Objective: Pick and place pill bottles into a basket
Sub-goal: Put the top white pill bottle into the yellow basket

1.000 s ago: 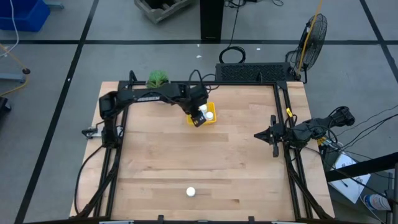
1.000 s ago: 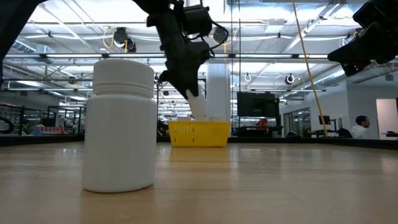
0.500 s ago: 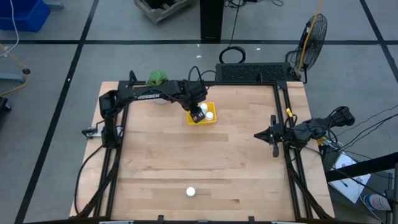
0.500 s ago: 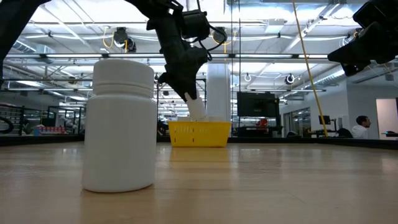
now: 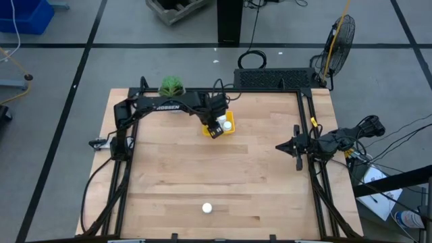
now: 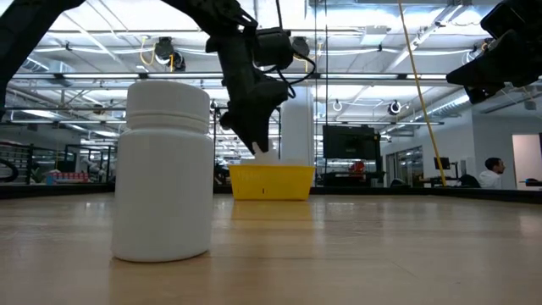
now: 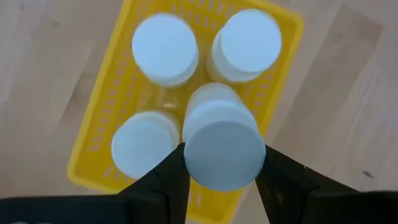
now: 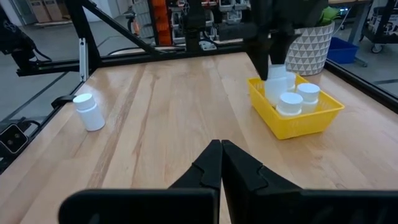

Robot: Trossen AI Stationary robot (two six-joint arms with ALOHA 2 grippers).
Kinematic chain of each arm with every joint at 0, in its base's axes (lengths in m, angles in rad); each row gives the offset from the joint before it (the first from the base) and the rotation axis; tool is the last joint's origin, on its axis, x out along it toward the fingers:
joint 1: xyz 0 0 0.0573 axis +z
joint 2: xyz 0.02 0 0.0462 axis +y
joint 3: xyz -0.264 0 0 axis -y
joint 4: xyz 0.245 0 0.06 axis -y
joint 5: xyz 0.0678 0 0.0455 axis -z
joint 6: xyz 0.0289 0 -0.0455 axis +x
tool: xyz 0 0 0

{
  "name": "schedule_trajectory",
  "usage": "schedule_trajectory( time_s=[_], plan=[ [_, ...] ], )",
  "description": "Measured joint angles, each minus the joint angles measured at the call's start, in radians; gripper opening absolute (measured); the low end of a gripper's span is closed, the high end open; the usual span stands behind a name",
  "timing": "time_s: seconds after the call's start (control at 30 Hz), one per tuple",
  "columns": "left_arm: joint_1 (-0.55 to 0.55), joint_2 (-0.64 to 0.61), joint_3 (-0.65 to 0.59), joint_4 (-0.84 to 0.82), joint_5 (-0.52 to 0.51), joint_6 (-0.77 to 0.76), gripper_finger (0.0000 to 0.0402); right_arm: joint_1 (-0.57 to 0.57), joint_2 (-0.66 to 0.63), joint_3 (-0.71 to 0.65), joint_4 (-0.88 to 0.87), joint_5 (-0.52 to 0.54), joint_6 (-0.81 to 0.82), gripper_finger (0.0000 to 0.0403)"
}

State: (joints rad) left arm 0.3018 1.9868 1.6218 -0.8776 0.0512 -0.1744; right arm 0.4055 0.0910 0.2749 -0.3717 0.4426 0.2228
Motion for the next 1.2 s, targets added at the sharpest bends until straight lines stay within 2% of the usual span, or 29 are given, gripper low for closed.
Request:
schedule_trajectory(
  time_s=[0.3,0.67,0.93,1.1,1.2],
  plan=[
    [0.003,0.003,0.0,0.053,0.001,0.011,0.019,0.0,0.0,0.0,0.0,0.0,0.0,0.0],
    [0.012,0.003,0.0,0.067,0.0,0.022,0.0104,0.0,0.0,0.0,0.0,-0.001,0.0,0.0],
    [0.013,0.003,0.0,0.015,0.005,0.036,0.0068,0.0,0.0,0.0,0.0,-0.001,0.0,0.0],
    [0.018,0.012,0.0,0.013,0.133,0.117,0.0083,0.0,0.0,0.0,0.0,-0.001,0.0,0.0],
    [0.017,0.015,0.0,0.015,0.126,0.113,0.0114,0.0,0.0,0.0,0.0,-0.001,0.0,0.0]
  ],
)
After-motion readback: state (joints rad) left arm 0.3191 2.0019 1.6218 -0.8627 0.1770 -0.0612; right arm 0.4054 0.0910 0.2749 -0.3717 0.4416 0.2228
